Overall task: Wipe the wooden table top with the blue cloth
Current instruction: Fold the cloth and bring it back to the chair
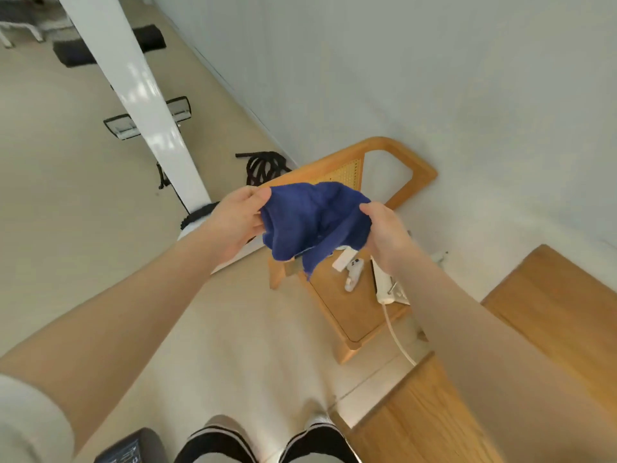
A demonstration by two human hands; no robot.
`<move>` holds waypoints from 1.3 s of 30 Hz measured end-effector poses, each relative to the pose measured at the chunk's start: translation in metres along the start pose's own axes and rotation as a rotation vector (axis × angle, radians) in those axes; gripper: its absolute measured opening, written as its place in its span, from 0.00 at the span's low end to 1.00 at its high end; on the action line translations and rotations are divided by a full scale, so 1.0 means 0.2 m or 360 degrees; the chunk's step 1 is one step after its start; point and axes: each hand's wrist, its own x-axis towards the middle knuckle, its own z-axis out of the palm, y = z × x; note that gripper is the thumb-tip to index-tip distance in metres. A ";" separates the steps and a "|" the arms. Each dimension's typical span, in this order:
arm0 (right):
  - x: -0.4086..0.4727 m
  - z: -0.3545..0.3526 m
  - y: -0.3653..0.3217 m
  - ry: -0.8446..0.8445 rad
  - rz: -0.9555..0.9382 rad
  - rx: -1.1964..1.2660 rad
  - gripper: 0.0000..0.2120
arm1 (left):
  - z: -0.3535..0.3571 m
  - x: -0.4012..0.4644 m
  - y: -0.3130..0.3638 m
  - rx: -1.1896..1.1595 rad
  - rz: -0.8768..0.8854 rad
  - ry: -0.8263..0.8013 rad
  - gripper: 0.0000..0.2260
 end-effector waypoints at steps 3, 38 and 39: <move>0.22 0.07 -0.04 0.0163 -0.0143 -0.0244 0.06 | -0.15 0.27 0.03 0.0019 -0.0032 0.0038 0.07; 2.07 0.25 0.15 0.0699 0.0550 -0.1025 0.14 | 0.01 2.76 -0.35 0.1386 -0.0177 -0.0649 0.18; 2.07 0.29 0.16 0.0574 0.0572 -0.0997 0.14 | 0.02 2.72 -0.39 0.1389 -0.0280 -0.0765 0.18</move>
